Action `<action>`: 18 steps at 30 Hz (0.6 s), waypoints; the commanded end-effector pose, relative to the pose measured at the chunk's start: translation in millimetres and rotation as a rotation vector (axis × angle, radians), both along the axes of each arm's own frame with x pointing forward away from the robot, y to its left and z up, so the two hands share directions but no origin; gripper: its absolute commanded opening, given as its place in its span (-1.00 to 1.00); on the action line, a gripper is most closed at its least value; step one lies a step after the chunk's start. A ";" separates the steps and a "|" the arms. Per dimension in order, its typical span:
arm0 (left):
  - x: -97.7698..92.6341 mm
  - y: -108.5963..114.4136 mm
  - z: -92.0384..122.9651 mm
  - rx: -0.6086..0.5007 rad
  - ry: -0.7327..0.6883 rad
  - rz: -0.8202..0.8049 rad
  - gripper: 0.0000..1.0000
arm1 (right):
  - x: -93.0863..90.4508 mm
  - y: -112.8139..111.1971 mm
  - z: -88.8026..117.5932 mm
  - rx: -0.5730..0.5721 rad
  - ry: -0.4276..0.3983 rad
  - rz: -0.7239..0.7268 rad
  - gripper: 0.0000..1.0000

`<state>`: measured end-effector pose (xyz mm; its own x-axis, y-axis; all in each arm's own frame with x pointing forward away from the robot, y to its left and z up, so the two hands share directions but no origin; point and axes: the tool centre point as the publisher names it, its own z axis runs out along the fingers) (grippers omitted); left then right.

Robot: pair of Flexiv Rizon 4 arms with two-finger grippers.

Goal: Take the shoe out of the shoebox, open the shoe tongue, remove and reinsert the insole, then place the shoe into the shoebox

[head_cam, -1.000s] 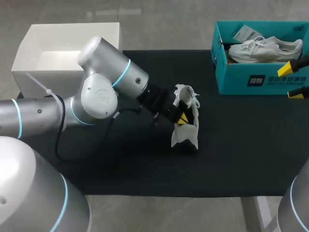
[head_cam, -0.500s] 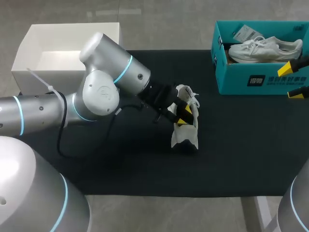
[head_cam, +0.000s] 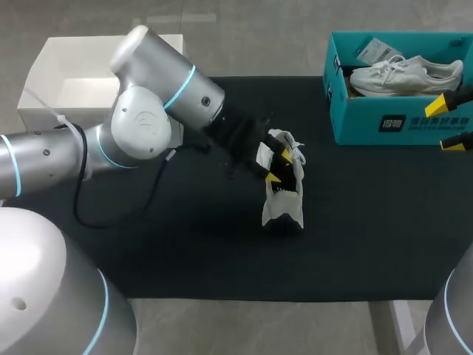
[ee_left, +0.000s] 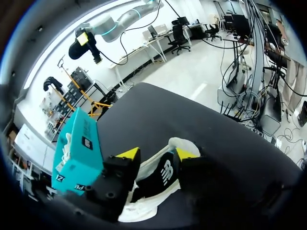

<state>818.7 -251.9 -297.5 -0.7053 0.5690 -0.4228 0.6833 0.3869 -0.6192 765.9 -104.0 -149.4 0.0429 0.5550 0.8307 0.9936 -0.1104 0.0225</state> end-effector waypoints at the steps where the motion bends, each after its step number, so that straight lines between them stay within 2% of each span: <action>1: 14.3 -0.8 20.4 0.148 0.019 -0.152 -1.00 | 0.0 0.4 -0.1 -0.002 0.002 0.000 1.00; 3: 13.7 -0.2 26.3 0.195 -0.033 -0.220 -1.00 | 0.0 0.4 -0.1 -0.002 0.002 0.000 1.00; 6: 9.2 -0.7 29.9 0.253 -0.074 -0.235 -1.00 | 0.0 0.4 -0.1 -0.002 0.002 0.000 1.00; 18: 9.2 -0.7 29.9 0.253 -0.074 -0.235 -1.00 | 0.0 0.4 -0.1 -0.002 0.002 0.000 1.00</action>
<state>826.1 -251.2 -266.9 -0.5179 0.8011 -0.3000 0.8116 0.3493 -0.4683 765.9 -103.9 -149.5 0.0429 0.5550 0.8307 0.9936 -0.1104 0.0225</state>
